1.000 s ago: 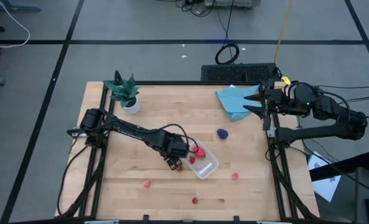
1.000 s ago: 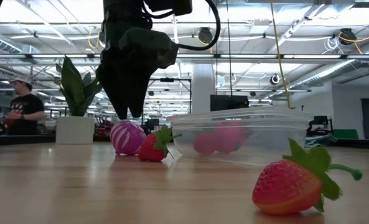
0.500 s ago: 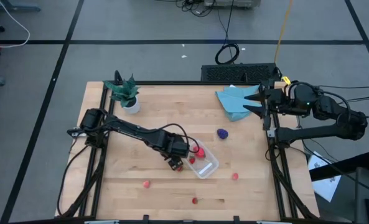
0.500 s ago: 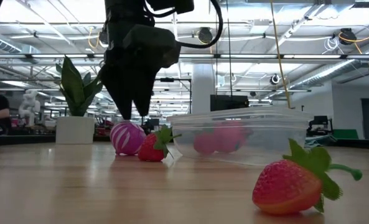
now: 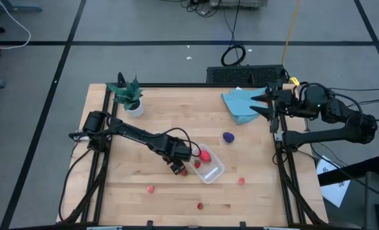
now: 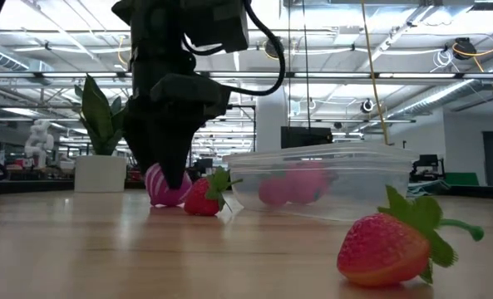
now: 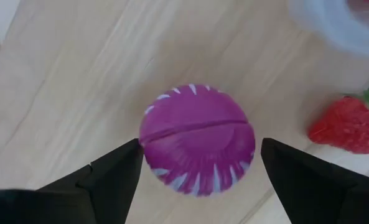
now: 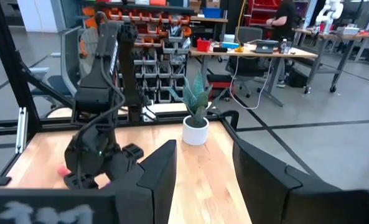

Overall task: Pick and placing Produce into tupperware
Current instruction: Put the onion into the transparent container

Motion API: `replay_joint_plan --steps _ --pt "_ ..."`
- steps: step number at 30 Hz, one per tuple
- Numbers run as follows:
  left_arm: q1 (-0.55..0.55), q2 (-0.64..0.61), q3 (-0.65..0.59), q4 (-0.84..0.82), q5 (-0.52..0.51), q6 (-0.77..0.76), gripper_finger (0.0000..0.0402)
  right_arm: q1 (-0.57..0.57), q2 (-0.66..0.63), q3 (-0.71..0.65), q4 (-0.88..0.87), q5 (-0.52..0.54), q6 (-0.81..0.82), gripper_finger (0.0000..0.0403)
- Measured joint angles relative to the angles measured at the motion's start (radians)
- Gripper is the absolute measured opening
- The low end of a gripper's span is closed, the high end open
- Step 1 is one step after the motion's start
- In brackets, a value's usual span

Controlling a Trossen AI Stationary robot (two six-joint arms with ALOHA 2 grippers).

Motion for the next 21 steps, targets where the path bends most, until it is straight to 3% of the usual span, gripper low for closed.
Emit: replay_joint_plan --steps 21 --pt "0.001 0.000 -0.076 0.141 0.023 0.012 0.0285 0.000 0.034 0.000 0.013 0.000 -0.001 0.0151"
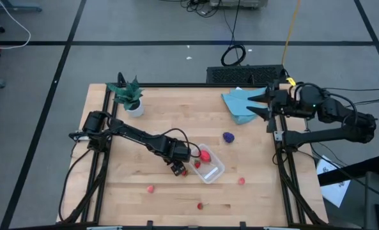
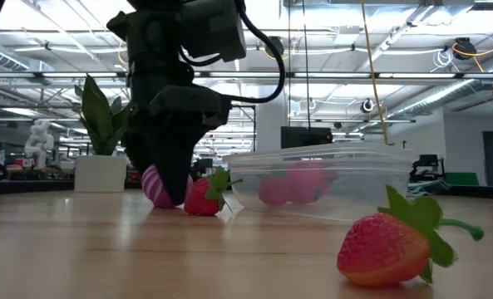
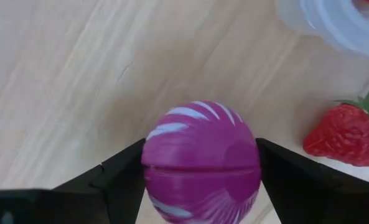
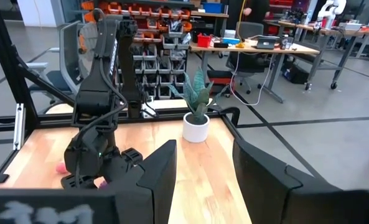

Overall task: Pick and placing Produce into tupperware
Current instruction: Put the onion into the transparent container

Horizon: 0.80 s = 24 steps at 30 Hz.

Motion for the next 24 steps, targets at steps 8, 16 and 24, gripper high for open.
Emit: replay_joint_plan --steps 8,16,24 --pt "0.000 0.000 0.000 0.001 0.000 0.002 0.0274 0.000 0.009 0.000 0.001 0.000 0.000 0.0151" --pt "0.004 0.000 0.000 0.000 0.000 -0.004 0.0273 0.000 0.009 0.000 0.000 0.000 0.000 0.0151" --pt "0.014 0.000 0.000 0.000 0.000 -0.007 0.0273 0.000 0.009 0.000 0.000 0.000 0.000 0.0151"
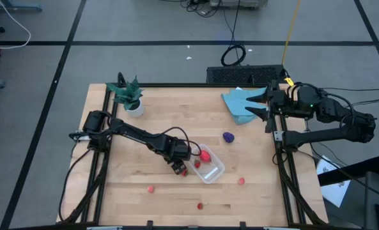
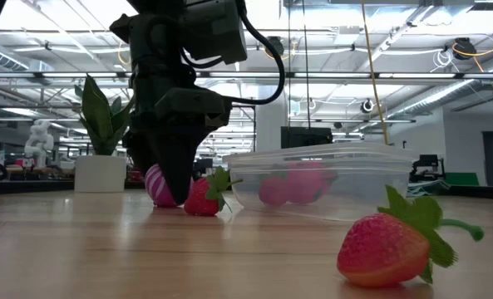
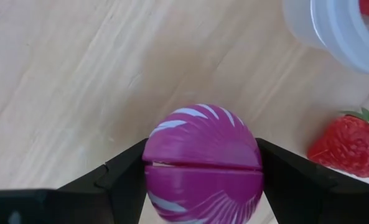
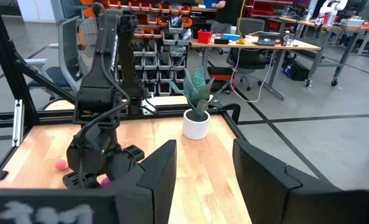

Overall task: Pick and placing Produce into tupperware
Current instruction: Put the onion into the transparent container

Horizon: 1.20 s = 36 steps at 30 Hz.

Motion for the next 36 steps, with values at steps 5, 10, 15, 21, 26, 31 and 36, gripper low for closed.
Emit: replay_joint_plan --steps 5,10,15,21,26,31,36 --pt "0.000 0.000 0.000 0.000 0.000 -0.002 0.0273 0.000 0.000 0.000 0.000 0.000 0.000 0.0151" --pt "0.000 0.000 0.000 0.000 0.000 -0.005 0.0273 0.000 0.000 0.000 0.000 0.000 0.000 0.0151" --pt "0.000 -0.001 0.000 0.000 0.000 -0.009 0.0273 0.000 0.000 0.000 0.000 0.000 0.000 0.0151" --pt "0.000 -0.001 0.000 0.000 0.000 -0.016 0.0273 0.000 0.000 0.000 0.000 0.000 0.000 0.0151" --pt "0.000 -0.001 0.000 0.000 -0.001 -0.017 0.0269 0.000 0.000 0.000 0.000 0.000 0.000 0.0151" --pt "-0.001 -0.002 0.002 0.000 0.003 -0.016 0.0241 0.000 0.000 0.000 0.000 0.000 0.000 0.0151" --pt "0.000 -0.007 0.002 0.003 0.007 -0.017 0.0250 0.000 0.000 0.000 0.000 0.000 0.000 0.0151"
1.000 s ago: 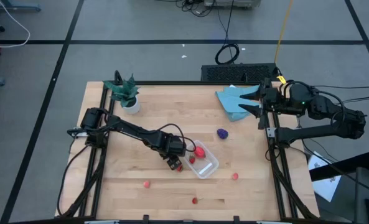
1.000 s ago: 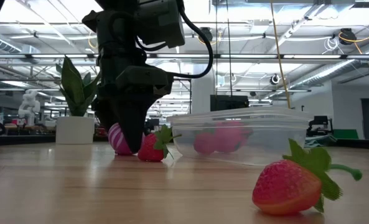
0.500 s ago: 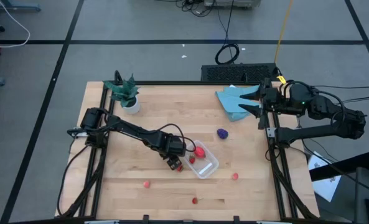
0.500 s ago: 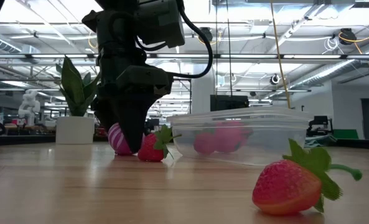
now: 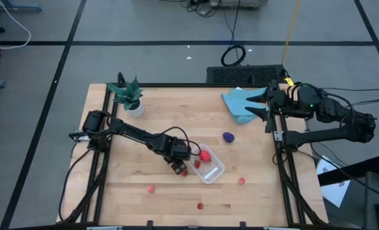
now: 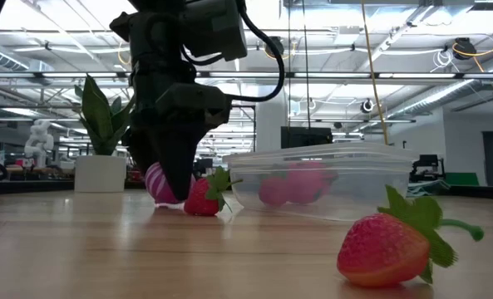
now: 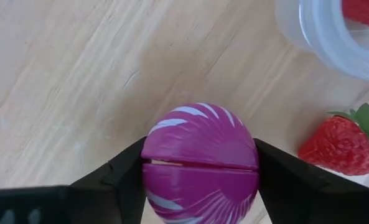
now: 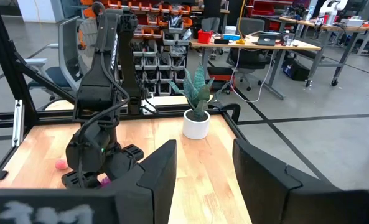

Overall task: Pick and placing Produce into tupperware
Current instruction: Put the onion into the transparent container

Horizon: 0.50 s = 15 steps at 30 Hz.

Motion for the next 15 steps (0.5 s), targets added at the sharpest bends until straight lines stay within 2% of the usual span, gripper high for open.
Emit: replay_joint_plan --steps 4,11,15 --pt "0.000 -0.015 0.000 0.002 -0.001 -0.004 0.0266 0.000 0.000 0.000 0.000 0.000 0.000 0.0151" --pt "0.007 -0.089 0.000 -0.019 -0.007 -0.002 0.0243 0.000 0.000 0.000 0.000 0.000 0.000 0.0151" --pt "0.011 -0.163 0.000 -0.030 -0.016 -0.002 0.0248 0.001 0.000 0.000 0.000 0.000 0.000 0.0151"
